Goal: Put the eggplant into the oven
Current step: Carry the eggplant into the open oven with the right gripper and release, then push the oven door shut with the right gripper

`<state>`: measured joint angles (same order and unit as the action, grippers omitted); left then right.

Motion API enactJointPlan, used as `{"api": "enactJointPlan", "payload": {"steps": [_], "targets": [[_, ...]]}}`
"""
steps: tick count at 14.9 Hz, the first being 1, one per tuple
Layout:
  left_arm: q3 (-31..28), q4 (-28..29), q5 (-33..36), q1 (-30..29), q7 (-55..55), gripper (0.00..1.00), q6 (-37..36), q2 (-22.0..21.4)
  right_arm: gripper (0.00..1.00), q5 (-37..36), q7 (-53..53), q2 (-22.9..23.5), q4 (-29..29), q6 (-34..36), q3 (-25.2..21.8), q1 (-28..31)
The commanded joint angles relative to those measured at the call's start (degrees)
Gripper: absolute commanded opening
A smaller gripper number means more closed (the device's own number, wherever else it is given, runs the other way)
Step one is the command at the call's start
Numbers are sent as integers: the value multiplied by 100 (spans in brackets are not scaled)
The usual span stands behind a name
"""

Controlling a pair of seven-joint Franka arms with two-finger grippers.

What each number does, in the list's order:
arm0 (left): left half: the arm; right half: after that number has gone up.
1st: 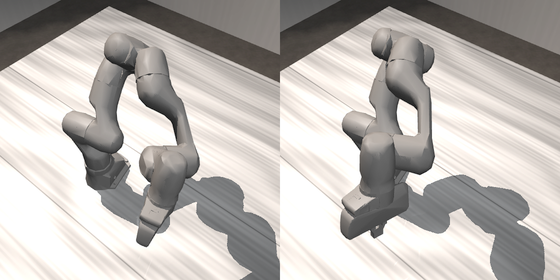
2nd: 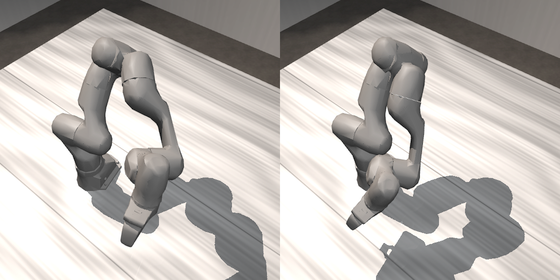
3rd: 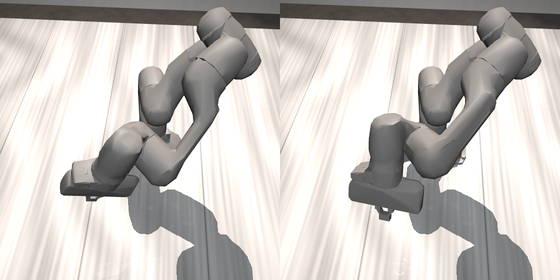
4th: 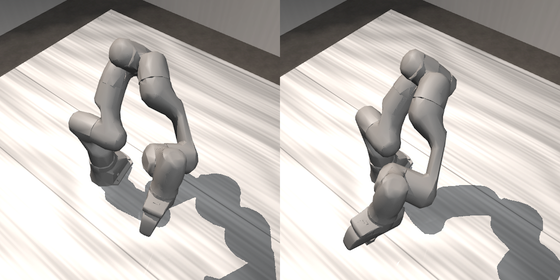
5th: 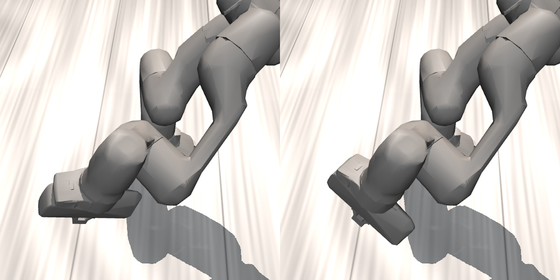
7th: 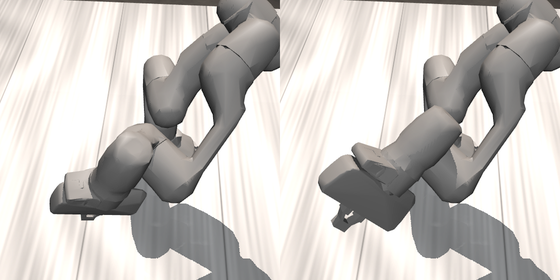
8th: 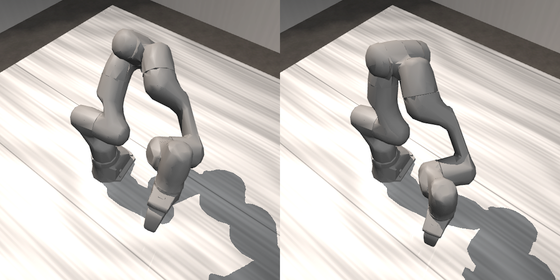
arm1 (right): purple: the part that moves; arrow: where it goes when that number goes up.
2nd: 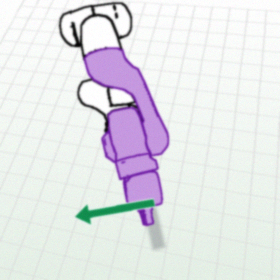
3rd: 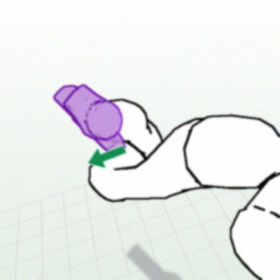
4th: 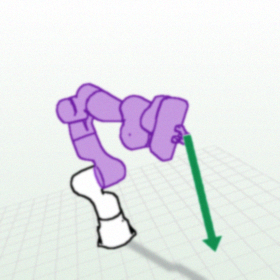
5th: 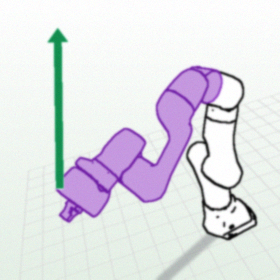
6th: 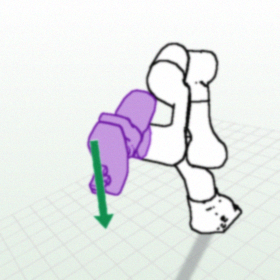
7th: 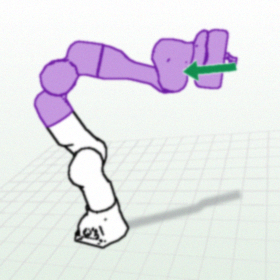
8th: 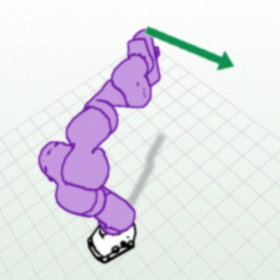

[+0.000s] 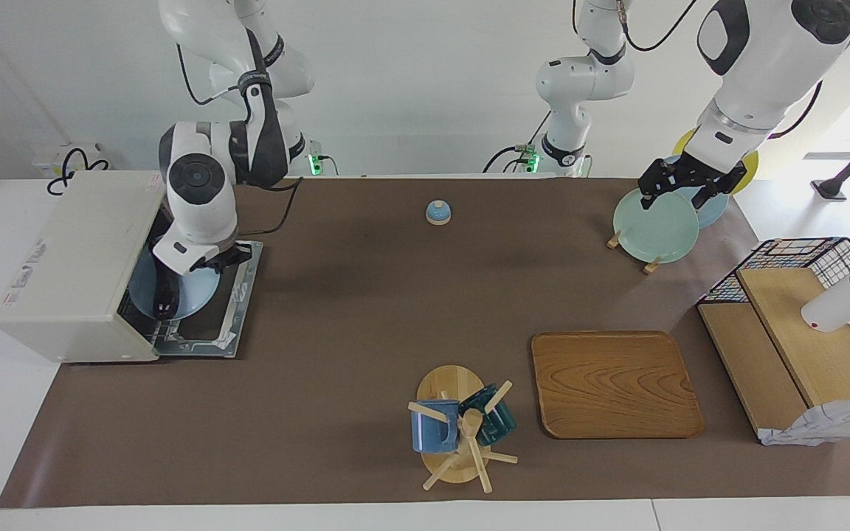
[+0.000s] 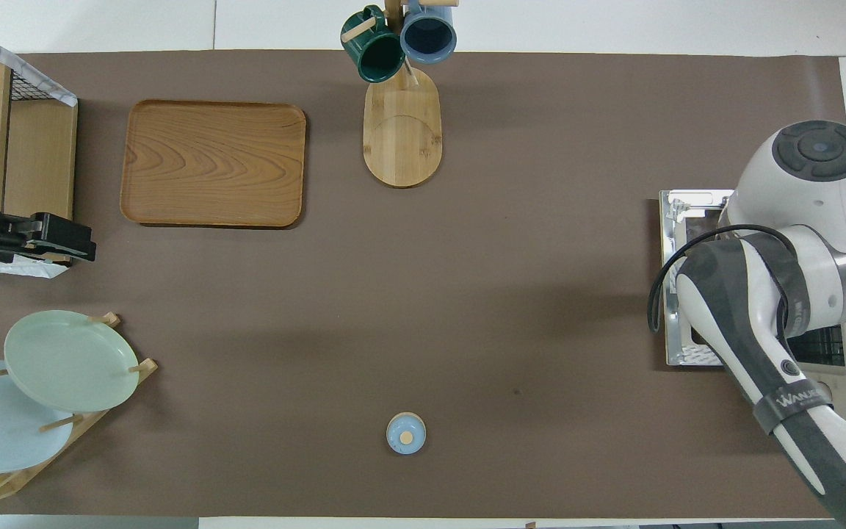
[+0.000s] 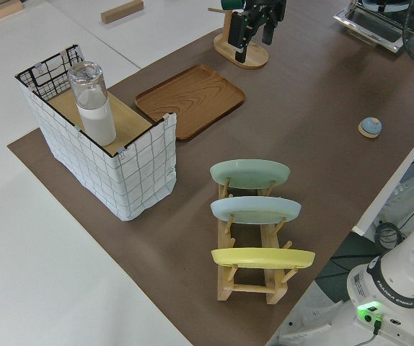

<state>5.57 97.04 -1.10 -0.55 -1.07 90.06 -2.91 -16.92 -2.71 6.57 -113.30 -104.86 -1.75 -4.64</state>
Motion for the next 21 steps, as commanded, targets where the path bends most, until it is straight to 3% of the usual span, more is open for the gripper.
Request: {"api": "enactJointPlan", "payload": {"steps": [1,5,8,10,13,15,16,17,18,19,21], "targets": [[49,8,128,-77,19,100,-67,-52,0,-180,-213,-200,-280,-192,104,269],[49,8,127,-77,19,100,-58,-52,2,-172,-203,-306,-675,-622,104,463],[49,8,127,-77,19,100,-67,-52,15,-163,-292,-315,-781,-878,113,605],[49,8,127,-77,19,100,-67,-52,41,-102,-344,-315,-772,-887,113,640],[49,8,128,-77,19,100,-67,-52,54,82,-318,-315,-510,-624,209,543],[49,8,136,-77,19,100,-67,-52,55,337,-292,-262,-124,-229,298,386],[49,8,128,-77,19,100,-67,-52,52,390,-196,-227,-9,-219,298,185],[49,8,127,-77,19,100,-67,-52,34,391,31,-218,-42,-367,298,18],[49,8,127,-77,19,100,-67,-52,9,391,251,-227,-208,-725,298,-89],[49,8,127,-77,19,100,-59,-52,0,391,375,-235,-488,-1146,298,-238],[49,8,127,-77,19,100,-59,-52,0,391,411,-209,-973,-1903,298,-257]]}}
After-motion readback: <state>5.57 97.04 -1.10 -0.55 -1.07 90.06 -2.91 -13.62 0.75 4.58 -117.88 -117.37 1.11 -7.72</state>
